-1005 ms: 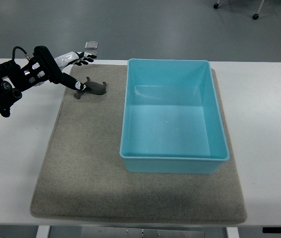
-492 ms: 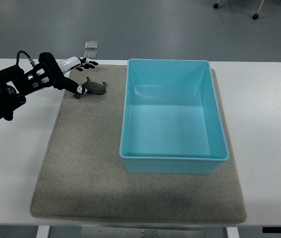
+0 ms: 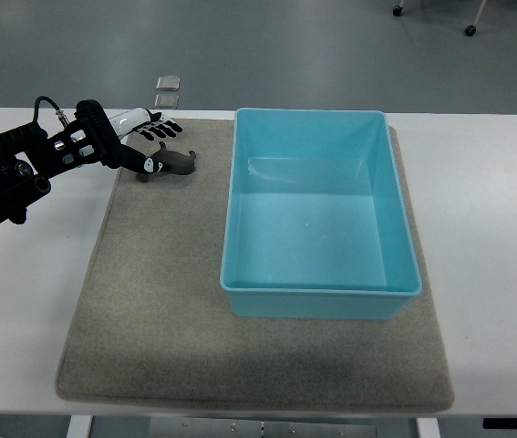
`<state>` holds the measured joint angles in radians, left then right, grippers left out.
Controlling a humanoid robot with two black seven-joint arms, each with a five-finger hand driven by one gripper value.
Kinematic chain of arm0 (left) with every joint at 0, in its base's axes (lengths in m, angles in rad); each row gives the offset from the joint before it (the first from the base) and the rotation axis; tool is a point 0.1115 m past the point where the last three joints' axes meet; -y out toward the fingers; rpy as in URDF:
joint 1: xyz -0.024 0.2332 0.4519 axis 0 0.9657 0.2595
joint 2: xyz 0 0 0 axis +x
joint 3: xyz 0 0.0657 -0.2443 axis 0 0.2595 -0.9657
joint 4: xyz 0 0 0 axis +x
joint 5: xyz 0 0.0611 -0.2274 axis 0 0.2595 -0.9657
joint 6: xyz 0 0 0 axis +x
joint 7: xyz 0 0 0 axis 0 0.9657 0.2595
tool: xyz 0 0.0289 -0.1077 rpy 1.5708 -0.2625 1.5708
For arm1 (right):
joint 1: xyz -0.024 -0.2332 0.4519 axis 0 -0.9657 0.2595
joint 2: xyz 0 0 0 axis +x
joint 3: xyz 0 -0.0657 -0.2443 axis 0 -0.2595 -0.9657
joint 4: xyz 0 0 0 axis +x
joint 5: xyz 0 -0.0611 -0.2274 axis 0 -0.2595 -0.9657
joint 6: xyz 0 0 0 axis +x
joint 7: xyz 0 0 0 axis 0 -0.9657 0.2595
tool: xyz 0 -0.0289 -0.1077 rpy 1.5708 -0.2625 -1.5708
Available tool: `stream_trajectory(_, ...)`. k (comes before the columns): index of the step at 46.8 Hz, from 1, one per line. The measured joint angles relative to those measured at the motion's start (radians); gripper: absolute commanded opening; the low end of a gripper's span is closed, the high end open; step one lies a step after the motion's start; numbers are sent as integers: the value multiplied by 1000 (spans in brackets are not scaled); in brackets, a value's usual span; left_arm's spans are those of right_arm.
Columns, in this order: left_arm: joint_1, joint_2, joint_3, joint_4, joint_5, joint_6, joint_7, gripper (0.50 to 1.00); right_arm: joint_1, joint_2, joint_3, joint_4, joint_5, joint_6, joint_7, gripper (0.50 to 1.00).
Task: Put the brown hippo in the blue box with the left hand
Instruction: 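Close the left hand fingers around the brown hippo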
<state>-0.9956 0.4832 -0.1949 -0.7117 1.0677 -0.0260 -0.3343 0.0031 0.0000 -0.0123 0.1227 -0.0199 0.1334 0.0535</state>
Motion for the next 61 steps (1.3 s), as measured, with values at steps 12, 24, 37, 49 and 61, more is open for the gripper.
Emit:
stream_trajectory(12,0,-2,41,10,0,38,0,784,0,0,0,0,0,0,0,936)
stream_trajectory(24,0,-4,64,9,0,58,0,774,0,0,0,0,0,0,0,936)
stream_trajectory(37,0,-5,61,3,-4,58,0,639,0,0,0,0,0,0,0,936)
stream_trajectory(49,-1,-5,63,3,-6,58,3,500,0,0,0,0,0,0,0,936)
stream_trajectory(61,-4,-5,57,0,-15,60,8,500,0,0,0,0,0,0,0,936)
